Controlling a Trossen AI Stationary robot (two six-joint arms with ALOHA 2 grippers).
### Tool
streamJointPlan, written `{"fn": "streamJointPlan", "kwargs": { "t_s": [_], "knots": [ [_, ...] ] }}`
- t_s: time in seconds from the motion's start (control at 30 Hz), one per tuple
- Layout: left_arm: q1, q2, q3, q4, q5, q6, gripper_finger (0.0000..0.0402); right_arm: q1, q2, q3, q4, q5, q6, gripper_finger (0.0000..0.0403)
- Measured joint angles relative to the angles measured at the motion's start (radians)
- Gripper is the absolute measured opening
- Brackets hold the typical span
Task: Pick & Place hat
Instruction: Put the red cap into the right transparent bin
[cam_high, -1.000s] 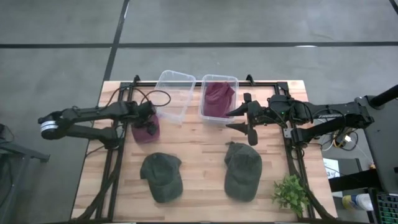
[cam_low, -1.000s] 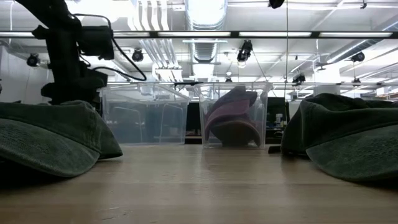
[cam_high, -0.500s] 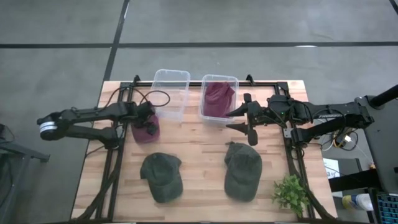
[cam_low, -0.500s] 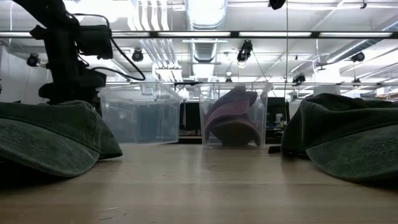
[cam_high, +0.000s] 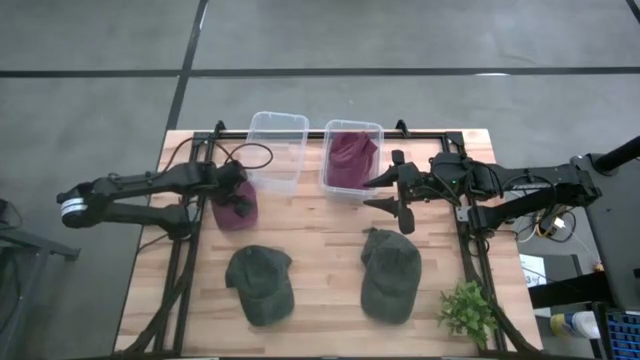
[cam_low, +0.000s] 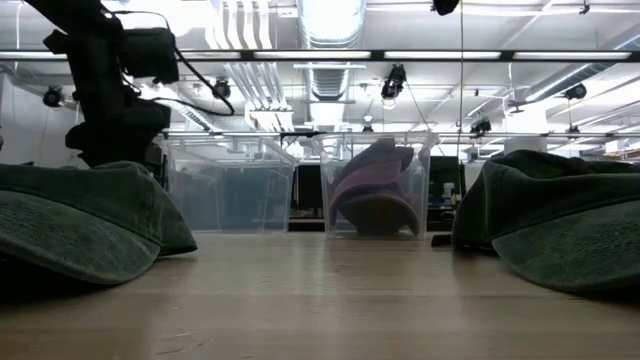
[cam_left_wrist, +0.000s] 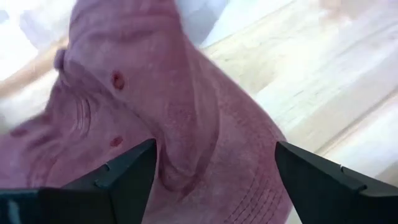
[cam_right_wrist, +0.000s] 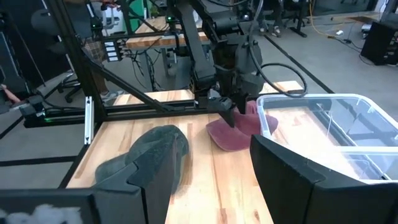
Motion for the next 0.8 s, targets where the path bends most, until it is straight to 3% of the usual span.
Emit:
{"fn": "streamJointPlan", "kwargs": {
  "t_s": [0.33,0.8],
  "knots": [
    [-0.013,-0.045,-0.004,-0.115,0.024,0.074,0.0319,0.000,0.000,0.000,0.000,0.000,0.000,0.0203],
    [-0.014,0.026,-0.053,-0.068,0.019,0.100,0.0319,0.000,0.000,0.000,0.001,0.000,0.000,0.0203]
  ]
}}
